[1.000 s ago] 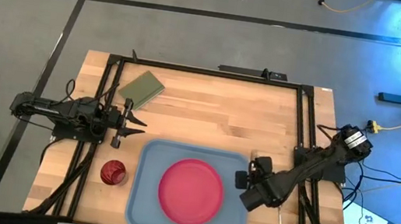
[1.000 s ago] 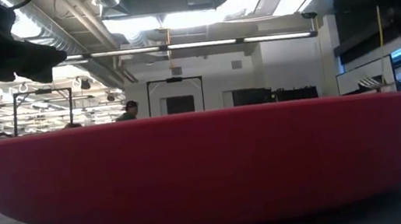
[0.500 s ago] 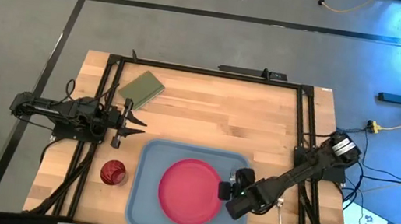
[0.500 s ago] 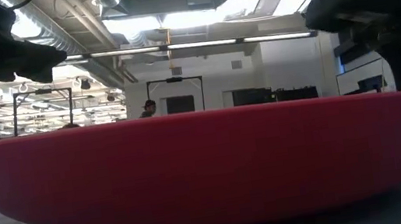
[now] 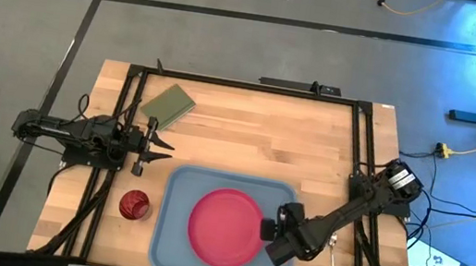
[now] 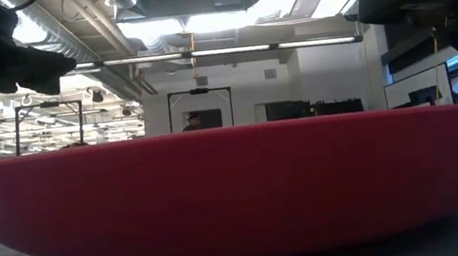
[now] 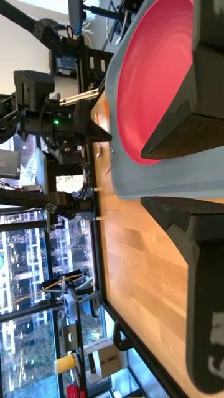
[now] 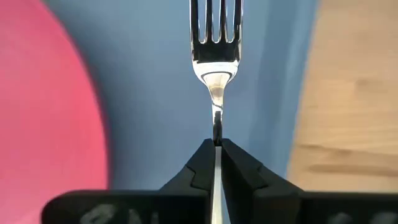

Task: Pick and place plate/cup/fork/spoon on tray
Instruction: Put the orange fork on the blue tray to the right side of the pink plate

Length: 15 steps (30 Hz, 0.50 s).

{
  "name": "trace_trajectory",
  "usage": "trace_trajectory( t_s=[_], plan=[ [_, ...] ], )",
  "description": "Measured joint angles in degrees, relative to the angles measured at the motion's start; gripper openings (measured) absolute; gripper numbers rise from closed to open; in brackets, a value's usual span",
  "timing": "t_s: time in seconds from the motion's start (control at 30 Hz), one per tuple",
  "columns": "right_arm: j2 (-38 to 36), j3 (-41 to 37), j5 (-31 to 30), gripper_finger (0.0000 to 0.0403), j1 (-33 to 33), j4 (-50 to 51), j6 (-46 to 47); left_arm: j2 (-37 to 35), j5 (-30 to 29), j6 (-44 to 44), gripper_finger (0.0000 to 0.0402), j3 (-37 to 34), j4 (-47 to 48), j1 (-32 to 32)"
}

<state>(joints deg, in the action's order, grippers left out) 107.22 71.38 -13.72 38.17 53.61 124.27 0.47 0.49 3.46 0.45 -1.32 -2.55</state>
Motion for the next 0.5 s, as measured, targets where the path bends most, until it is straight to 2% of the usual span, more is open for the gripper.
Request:
trace_trajectory(
  t_s=[0.1, 0.27, 0.5],
  plan=[
    [0.0, -1.6, 0.0, 0.0033, 0.6, -3.6, 0.8, 0.0, 0.0, 0.0, 0.01, 0.0, 0.0, 0.0],
    [0.0, -3.2, 0.4, 0.0035, 1.4, -4.1, 4.7, 0.0, 0.0, 0.0, 0.01, 0.0, 0.0, 0.0],
    [0.1, -3.3, 0.3, 0.0035, 1.5, -4.3, 3.9, 0.0, 0.0, 0.0, 0.01, 0.0, 0.0, 0.0]
  ],
)
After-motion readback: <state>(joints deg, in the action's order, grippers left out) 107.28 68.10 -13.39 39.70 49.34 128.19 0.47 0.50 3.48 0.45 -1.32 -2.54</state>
